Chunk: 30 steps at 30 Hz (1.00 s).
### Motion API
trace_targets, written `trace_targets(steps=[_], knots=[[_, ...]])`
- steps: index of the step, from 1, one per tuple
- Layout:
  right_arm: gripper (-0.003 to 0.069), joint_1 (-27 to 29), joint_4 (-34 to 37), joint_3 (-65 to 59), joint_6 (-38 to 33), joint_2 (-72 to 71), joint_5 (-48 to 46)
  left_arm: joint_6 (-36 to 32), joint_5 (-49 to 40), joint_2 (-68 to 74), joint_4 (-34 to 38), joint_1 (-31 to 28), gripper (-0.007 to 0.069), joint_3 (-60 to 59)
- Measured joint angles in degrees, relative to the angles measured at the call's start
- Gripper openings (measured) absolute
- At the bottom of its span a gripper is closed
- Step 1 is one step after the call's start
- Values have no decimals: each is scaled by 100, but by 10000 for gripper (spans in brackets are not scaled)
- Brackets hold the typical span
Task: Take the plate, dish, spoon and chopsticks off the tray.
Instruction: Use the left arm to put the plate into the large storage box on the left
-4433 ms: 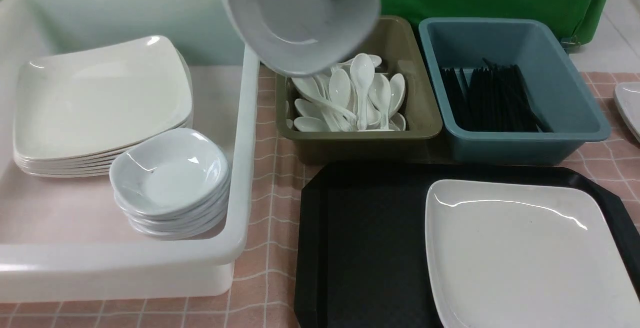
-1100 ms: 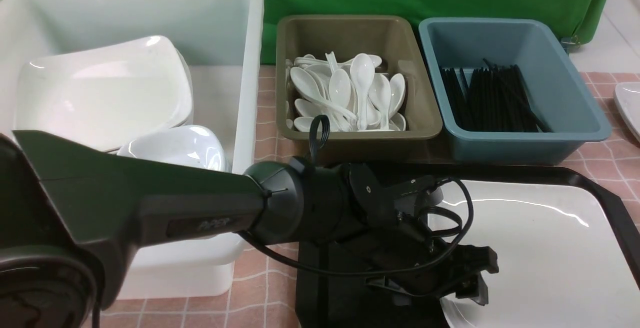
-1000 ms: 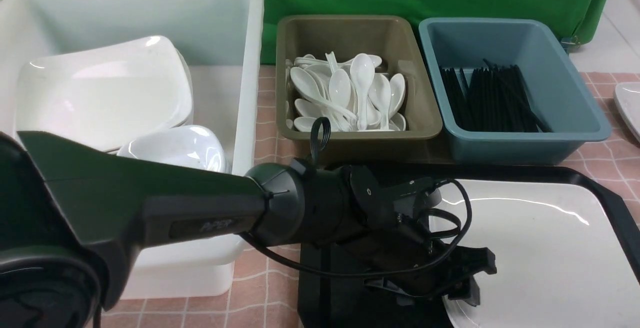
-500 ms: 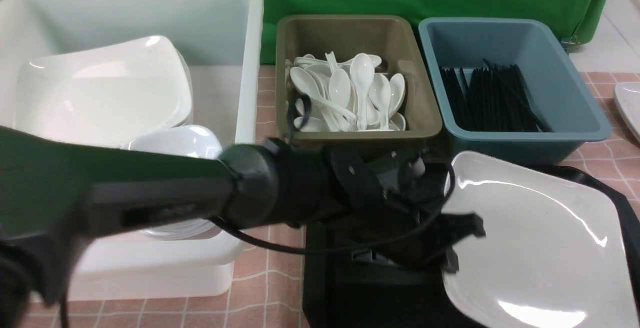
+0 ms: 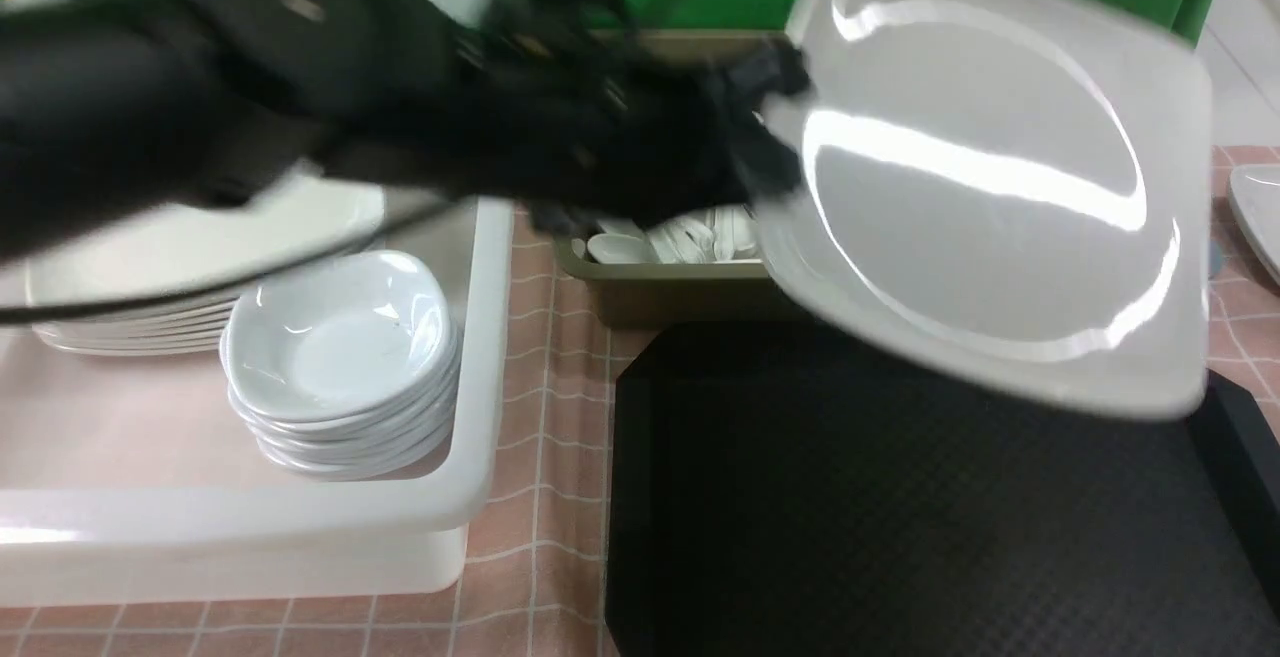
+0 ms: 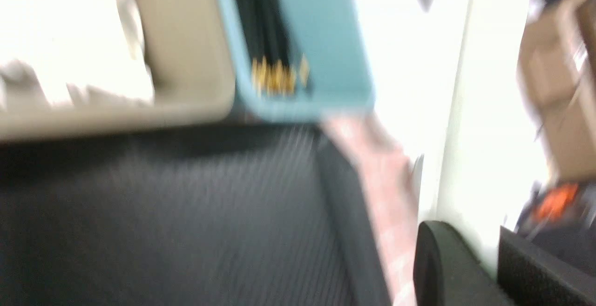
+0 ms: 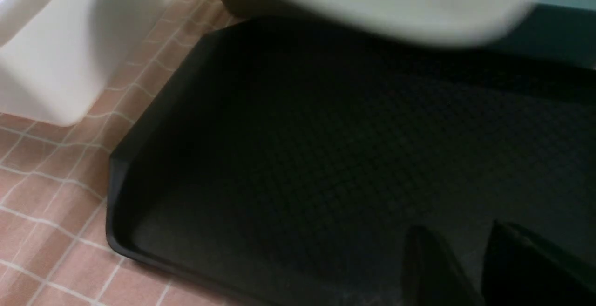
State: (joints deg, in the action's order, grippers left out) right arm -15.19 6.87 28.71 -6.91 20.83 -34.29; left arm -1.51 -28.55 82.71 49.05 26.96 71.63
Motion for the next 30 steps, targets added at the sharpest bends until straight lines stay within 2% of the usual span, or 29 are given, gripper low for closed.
trace_targets(steps=[2,6,11,12,13,17,21,30], knots=[[239,0,0,0,0,0,0,0,-62,-235,-51,-277,23,0],[239,0,0,0,0,0,0,0,-636,-993,-450,-1783,20,0],[239,0,0,0,0,0,0,-84,-1544,-1076,-932,-3748,20,0],[239,0,0,0,0,0,0,-83,-1584,-1051,-941,-3893,20,0],[239,0,0,0,-17,0,0,-152,-1676,-926,-958,-4440,20,0],[239,0,0,0,-147,0,0,-618,-1695,-533,-657,-5351,21,0],[239,0,0,0,-252,0,19,-1053,-1689,-4,-236,-5711,21,0],[239,0,0,0,-276,0,46,-1702,-1212,1176,60,-5722,21,0]])
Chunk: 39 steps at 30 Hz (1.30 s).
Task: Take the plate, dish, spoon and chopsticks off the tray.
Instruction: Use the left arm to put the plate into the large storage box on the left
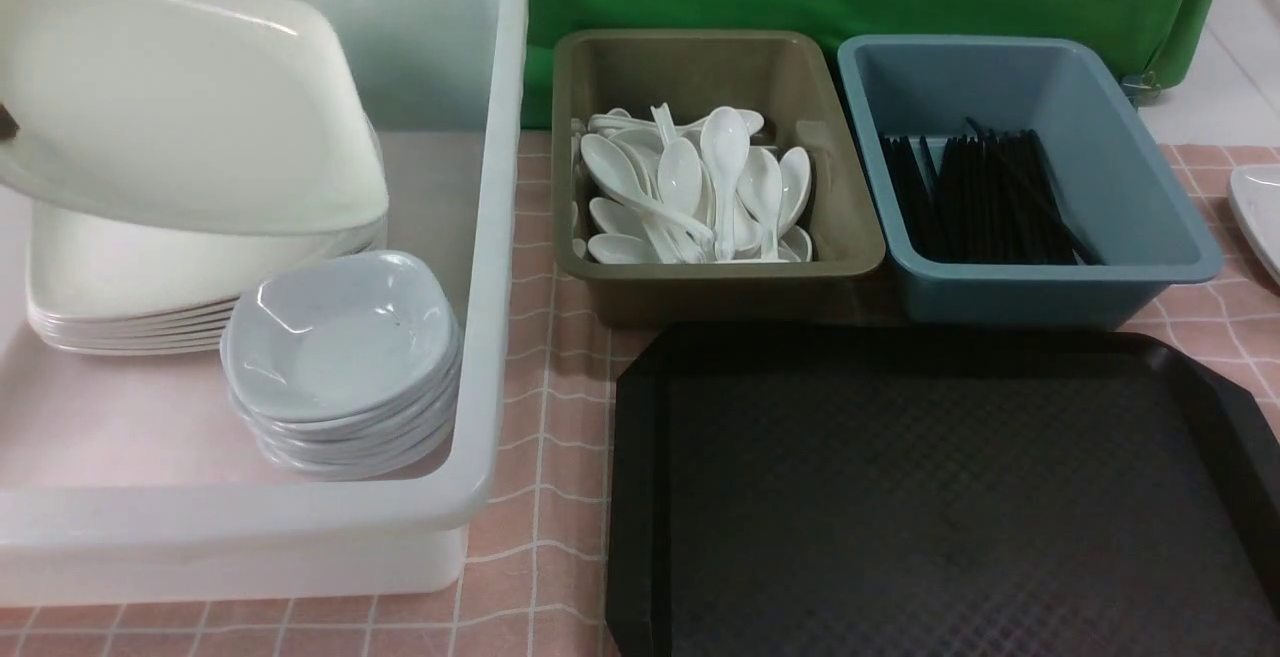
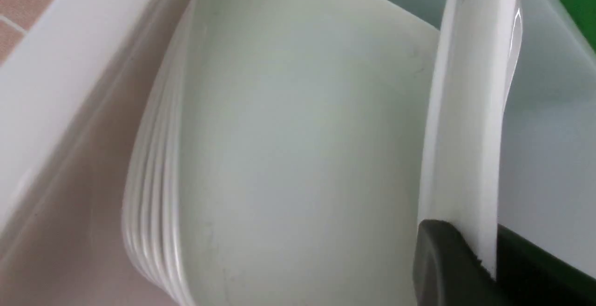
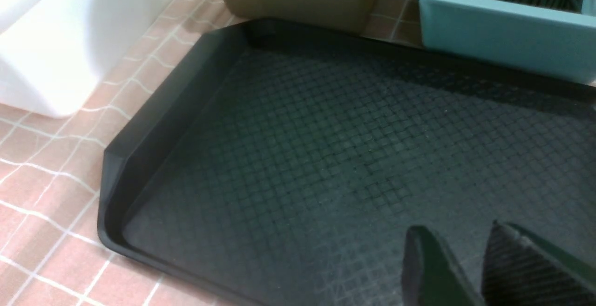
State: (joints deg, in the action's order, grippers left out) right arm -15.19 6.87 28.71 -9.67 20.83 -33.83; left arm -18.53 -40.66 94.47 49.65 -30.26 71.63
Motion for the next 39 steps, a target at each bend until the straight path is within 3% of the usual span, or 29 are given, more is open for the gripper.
trace_targets(steps=[18,27,29,32,37,39], knots=[[239,0,0,0,0,0,0,-414,426,800,-72,6,41,0],[239,0,0,0,0,0,0,-409,345,800,-754,60,226,6],[239,0,0,0,0,0,-5,-270,287,795,-1009,71,299,6],[222,0,0,52,0,0,-87,25,147,725,-1320,71,334,6],[115,0,-4,528,0,-6,-681,359,138,451,-1754,16,246,103],[36,0,-75,1005,0,-11,-1247,402,-113,285,-1688,0,125,359]])
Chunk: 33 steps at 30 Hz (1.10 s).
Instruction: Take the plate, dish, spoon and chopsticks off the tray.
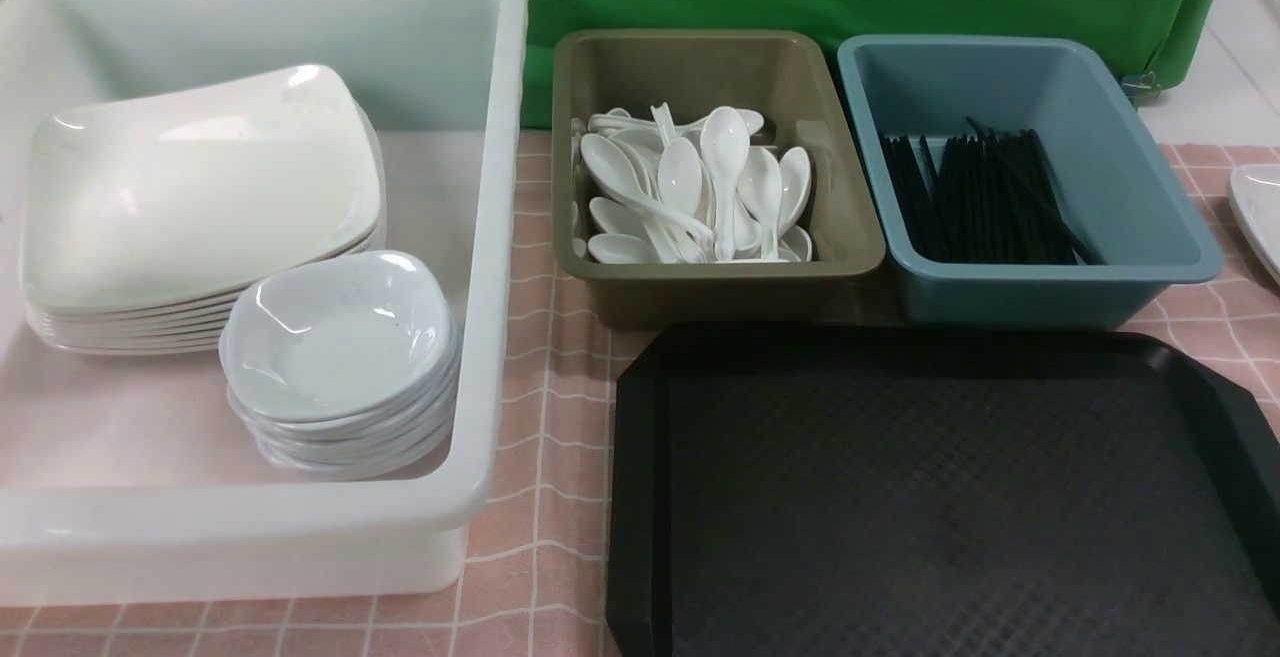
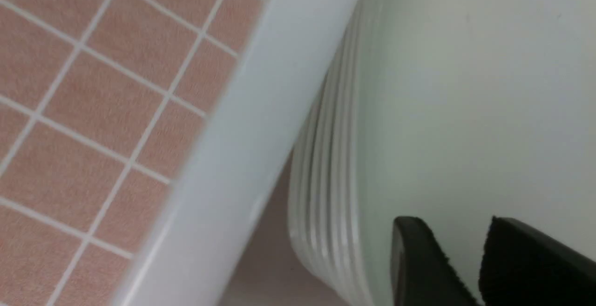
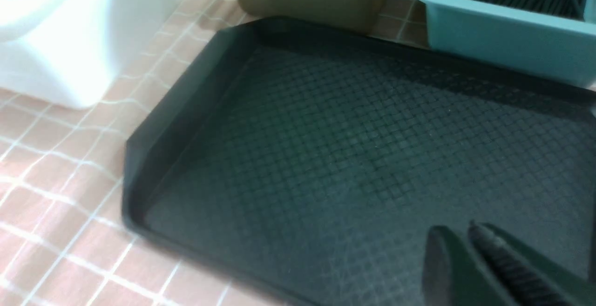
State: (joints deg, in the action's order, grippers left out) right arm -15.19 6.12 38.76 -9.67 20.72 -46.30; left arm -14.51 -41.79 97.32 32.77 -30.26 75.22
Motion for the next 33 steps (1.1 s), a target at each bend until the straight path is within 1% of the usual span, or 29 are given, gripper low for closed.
trace_targets(steps=[2,3,4,5,6,7,9,10,11,12,13,14,15,16,17,19,20,21,22,26,33], knots=[[30,0,-139,499,0,6,-690,-11,-525,-143,127,100,35,403],[30,0,-242,719,12,6,-1014,-16,-765,-223,177,215,13,641],[30,0,-331,926,14,-2,-1190,-16,-986,-278,194,320,5,791],[30,0,-354,926,14,-2,-1230,-22,-987,-292,200,352,4,827],[30,0,-482,1113,14,-41,-1387,-33,-1191,-361,200,522,-3,994],[30,0,-682,1364,-13,-176,-1547,-40,-1493,-494,174,835,-8,1184],[30,0,-842,1481,-27,-446,-1586,-40,-1725,-667,13,1286,-11,1275],[30,0,-842,1481,-27,-481,-1586,-40,-1747,-667,13,1333,-11,1275],[30,0,-885,1425,11,-828,-1559,-46,-1895,-825,-333,1822,-11,1300],[30,0,-894,1347,39,-997,-1472,-46,-1947,-880,-491,2017,-11,1299],[30,0,-894,1322,53,-1040,-1441,-46,-1960,-892,-533,2063,-11,1299],[30,0,-887,1037,156,-1391,-1022,-46,-2025,-987,-811,2421,-11,1299],[30,0,-873,802,178,-1590,-753,-46,-2037,-1033,-906,2583,-11,1299],[30,0,-864,751,178,-1629,-680,-46,-2037,-1041,-934,2660,-11,1299],[30,0,-820,314,202,-1896,-58,-51,-2037,-1099,-1017,2923,-11,1299],[30,0,-767,-273,215,-2015,808,-51,-2044,-1135,-1049,3172,-11,1299],[30,0,-768,-273,215,-2015,892,-51,-2044,-1135,-1058,3193,-11,1299],[30,-5,-768,-659,232,-2010,1430,-51,-2059,-1141,-1075,3345,-11,1299],[30,-5,-762,-855,251,-2010,1705,-51,-2088,-1141,-1081,3422,-11,1299],[30,-5,-762,-1283,277,-2010,2229,-51,-2146,-1148,-1080,3561,-8,1299],[34,-5,-756,-1624,284,-2005,2340,-51,-2180,-1154,-1060,3561,-4,1299]])
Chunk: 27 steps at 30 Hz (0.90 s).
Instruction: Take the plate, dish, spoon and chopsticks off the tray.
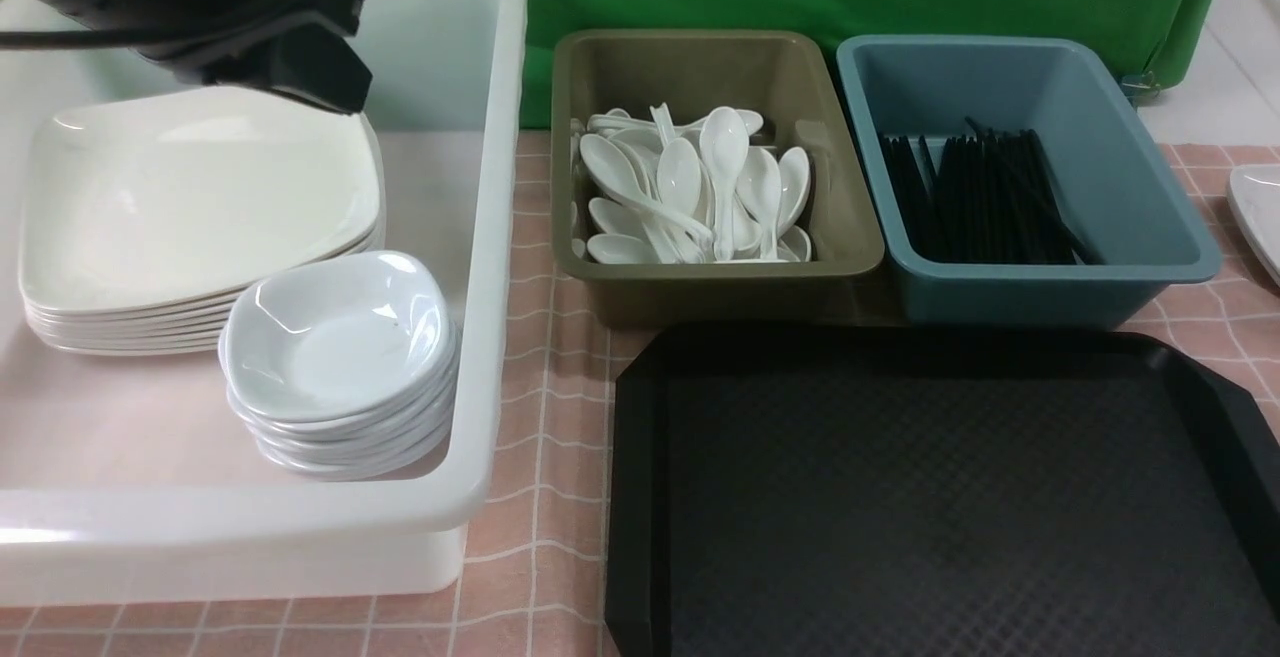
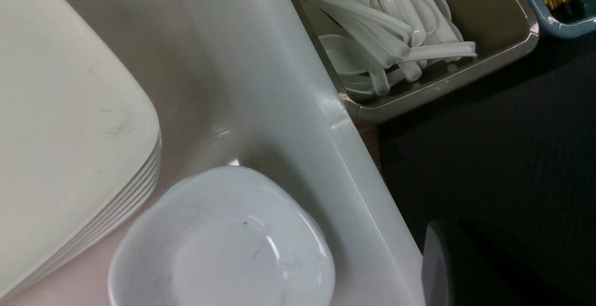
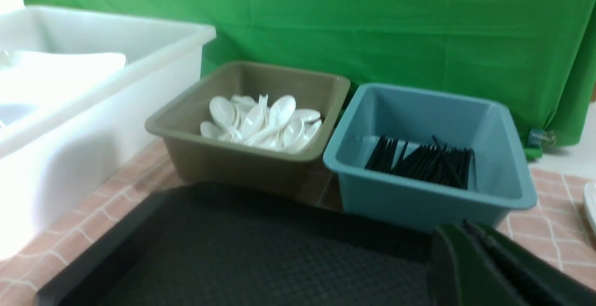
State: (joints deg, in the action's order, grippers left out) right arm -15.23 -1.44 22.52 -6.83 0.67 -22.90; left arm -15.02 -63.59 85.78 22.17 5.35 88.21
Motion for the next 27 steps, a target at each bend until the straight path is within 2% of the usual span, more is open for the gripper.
trace_targets(steps=[12,19,27], knots=[[56,0,10,-44,7,0,12,72,-70,0,0,0,-4,0],[78,64,10,-1059,13,14,1564,84,-238,0,0,0,-4,0],[96,537,-27,-1909,18,16,1524,72,-208,-5,5,0,-4,-67]])
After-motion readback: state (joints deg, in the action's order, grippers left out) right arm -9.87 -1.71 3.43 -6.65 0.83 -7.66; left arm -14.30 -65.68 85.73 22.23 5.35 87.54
